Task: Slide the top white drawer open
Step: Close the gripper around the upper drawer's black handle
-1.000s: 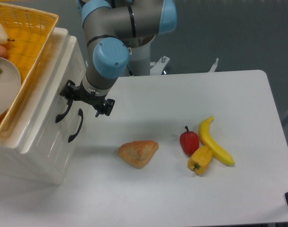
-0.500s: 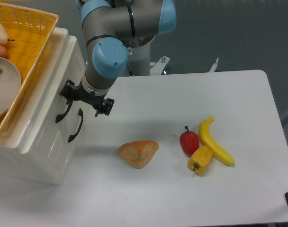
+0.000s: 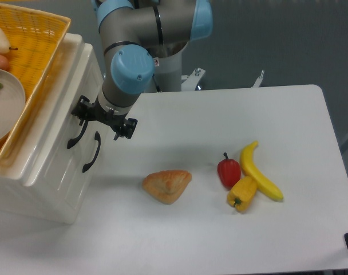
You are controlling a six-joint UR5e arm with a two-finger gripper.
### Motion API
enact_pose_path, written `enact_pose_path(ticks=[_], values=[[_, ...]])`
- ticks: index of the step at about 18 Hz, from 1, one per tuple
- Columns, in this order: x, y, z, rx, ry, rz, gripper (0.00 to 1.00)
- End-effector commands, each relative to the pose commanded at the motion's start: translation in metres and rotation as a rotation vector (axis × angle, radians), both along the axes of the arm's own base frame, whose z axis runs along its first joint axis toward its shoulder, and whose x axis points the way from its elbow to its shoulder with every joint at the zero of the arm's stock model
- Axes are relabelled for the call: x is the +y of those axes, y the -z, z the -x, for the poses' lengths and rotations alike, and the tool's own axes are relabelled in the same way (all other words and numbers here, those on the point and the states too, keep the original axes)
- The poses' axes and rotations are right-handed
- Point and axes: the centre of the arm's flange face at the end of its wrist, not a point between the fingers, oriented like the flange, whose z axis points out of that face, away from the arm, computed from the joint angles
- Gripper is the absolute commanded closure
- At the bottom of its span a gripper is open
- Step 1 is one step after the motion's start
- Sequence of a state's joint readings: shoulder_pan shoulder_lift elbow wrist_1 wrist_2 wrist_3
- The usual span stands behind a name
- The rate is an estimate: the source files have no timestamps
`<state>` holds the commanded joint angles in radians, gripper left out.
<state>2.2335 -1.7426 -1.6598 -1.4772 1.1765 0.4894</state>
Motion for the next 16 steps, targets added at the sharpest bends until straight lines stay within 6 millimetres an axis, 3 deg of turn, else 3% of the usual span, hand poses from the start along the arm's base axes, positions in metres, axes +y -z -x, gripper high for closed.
enact_pose_path(ticks=[6,16], values=[[0.0009,-0.0047,-0.0001,0.009,0.002,-0.009,0.06],[0.0041,-0.0055,-0.0078,0.012,0.017,-0.010,0.06]])
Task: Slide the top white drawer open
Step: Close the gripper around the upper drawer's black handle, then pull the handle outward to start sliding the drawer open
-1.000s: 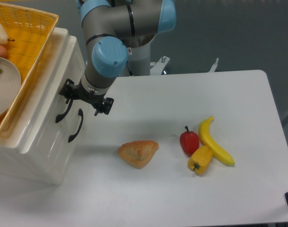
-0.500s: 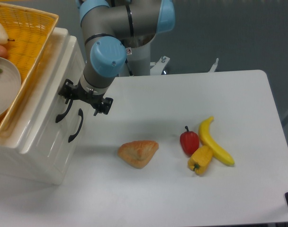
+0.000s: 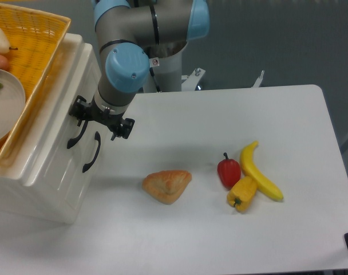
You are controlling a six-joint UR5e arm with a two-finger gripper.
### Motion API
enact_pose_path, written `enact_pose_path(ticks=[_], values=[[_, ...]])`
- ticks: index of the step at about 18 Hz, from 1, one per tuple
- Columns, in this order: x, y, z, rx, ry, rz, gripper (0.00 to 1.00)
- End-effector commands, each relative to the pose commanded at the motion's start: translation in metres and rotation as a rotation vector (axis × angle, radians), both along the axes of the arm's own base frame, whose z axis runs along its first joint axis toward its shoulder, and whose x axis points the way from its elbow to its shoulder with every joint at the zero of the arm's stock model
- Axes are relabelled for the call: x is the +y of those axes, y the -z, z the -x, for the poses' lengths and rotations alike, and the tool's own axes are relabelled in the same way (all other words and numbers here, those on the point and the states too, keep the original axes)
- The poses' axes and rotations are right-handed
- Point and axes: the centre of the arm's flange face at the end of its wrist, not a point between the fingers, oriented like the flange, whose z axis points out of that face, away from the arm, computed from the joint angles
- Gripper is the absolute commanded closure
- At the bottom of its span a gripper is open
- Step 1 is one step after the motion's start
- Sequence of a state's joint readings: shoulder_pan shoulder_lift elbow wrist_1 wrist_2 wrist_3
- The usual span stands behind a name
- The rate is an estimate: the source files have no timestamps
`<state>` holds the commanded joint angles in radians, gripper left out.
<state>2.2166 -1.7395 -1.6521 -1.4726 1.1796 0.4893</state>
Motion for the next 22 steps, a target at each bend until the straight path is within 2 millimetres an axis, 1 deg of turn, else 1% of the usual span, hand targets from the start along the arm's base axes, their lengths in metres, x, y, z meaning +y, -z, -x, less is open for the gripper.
enact_pose_path(ticks=[2,10,14,19,22], values=[[0.0045,0.0016,-0.0067,0.001,0.015,0.001,0.06],[0.0055,0.0031,-0.0069,0.002,0.017,0.002,0.08],[0.0052,0.0031,-0.0060,0.003,0.019,0.001,0.16],[0.0040,-0.0011,-0.0071,0.007,0.023,-0.008,0.30],[0.0040,-0.0034,-0.0081,0.010,0.026,-0.013,0.33]])
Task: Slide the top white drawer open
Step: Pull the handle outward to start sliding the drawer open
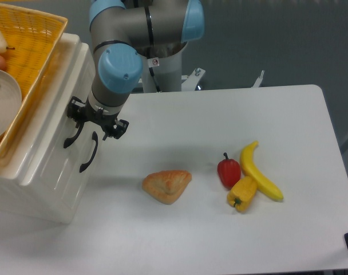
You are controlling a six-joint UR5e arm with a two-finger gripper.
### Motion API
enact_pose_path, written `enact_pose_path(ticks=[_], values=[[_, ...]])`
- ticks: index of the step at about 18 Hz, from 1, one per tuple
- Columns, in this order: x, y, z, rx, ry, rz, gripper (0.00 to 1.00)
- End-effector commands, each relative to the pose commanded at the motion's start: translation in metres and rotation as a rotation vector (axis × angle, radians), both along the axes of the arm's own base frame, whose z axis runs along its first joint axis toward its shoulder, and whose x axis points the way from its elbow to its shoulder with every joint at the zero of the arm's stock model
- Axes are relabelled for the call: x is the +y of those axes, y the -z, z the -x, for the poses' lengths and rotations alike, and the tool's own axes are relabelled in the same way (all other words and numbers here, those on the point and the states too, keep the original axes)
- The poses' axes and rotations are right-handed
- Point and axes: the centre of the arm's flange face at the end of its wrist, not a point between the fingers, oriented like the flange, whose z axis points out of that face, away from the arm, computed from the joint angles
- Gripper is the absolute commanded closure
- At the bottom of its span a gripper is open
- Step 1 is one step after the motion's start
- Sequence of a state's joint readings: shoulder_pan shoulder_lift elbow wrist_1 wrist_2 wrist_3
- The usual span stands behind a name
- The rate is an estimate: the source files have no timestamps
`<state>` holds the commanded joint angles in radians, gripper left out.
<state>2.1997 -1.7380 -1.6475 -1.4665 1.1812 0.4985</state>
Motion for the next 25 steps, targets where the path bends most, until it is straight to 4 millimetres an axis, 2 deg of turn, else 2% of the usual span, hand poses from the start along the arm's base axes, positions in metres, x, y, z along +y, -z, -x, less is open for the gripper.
enact_pose_path(ticks=[9,18,25], values=[[-0.0008,-0.0033,-0.0016,0.004,0.002,-0.005,0.46],[-0.0021,-0.0088,-0.0036,0.009,0.002,-0.012,0.70],[-0.0033,-0.0104,-0.0045,0.010,0.002,-0.013,0.79]])
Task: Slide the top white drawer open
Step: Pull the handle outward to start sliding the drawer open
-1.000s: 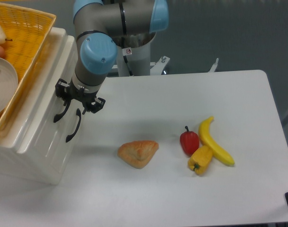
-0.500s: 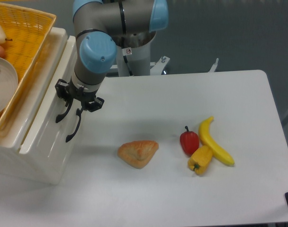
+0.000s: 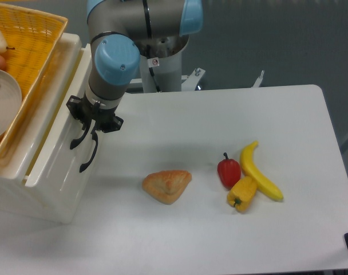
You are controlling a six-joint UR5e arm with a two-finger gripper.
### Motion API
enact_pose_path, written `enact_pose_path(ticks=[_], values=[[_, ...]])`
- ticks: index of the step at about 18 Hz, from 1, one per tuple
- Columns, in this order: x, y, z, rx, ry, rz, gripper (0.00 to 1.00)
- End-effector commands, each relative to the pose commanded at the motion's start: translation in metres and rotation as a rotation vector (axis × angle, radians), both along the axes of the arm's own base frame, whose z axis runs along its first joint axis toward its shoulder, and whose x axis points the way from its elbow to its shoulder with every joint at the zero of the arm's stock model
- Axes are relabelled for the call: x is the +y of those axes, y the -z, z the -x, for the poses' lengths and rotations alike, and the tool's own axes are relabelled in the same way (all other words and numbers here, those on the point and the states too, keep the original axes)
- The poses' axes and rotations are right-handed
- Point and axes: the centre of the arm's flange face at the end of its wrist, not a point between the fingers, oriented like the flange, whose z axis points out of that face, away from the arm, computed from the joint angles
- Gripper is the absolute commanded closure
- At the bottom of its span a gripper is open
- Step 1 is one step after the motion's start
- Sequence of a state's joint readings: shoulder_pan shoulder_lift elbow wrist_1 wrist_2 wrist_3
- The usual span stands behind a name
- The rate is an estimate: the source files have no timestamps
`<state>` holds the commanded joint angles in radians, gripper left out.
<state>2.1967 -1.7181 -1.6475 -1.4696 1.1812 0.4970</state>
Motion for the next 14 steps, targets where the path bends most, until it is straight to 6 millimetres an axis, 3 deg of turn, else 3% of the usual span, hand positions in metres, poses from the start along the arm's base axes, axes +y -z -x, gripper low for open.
enact_pose_path(ticks=[14], values=[[0.0001,0.0042,0.0070,0.003,-0.010,0.009,0.85]])
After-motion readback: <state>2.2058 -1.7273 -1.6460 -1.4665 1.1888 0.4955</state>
